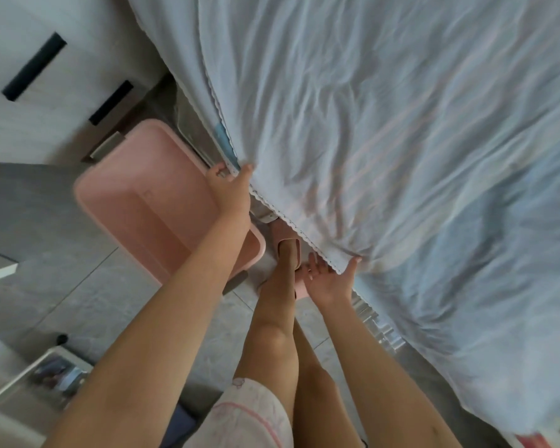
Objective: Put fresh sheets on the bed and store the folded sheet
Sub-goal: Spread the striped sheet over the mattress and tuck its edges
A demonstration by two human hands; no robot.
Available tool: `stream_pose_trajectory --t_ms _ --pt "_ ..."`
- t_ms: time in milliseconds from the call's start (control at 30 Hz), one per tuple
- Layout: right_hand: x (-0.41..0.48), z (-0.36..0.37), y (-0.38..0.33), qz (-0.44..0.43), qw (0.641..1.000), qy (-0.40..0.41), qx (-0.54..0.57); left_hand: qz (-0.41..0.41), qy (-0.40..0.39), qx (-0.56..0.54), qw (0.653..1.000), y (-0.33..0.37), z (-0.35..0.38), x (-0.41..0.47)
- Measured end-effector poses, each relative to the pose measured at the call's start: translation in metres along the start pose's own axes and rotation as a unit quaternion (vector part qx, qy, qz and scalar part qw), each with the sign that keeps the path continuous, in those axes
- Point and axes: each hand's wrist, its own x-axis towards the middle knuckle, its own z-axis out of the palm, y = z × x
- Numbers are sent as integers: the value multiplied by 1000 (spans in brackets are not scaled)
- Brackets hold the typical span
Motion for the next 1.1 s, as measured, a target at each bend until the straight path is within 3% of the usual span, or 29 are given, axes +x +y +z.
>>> stream_pose_trajectory --t_ms 100,167,333,533,767,967,1100 --pt "-10 15 -3 -14 998 21 64 117 28 33 992 -3 -2 -5" --pt "-14 18 -4 -24 996 54 71 153 36 54 986 -2 -2 -6" --pt "0 -6 -10 -57 989 108 83 66 32 -7 997 -7 0 -13" --pt "-3 -15 -5 -64 992 71 86 -4 -33 18 999 -7 -8 -6" --pt "-7 -29 -10 -66 985 52 150 104 27 48 993 -2 -14 -15" --pt "-14 -52 -21 -62 980 32 184 -67 24 -122 990 -2 13 -26" --pt "-42 -63 -17 -64 974 2 216 -199 -121 -29 972 -13 24 -70"
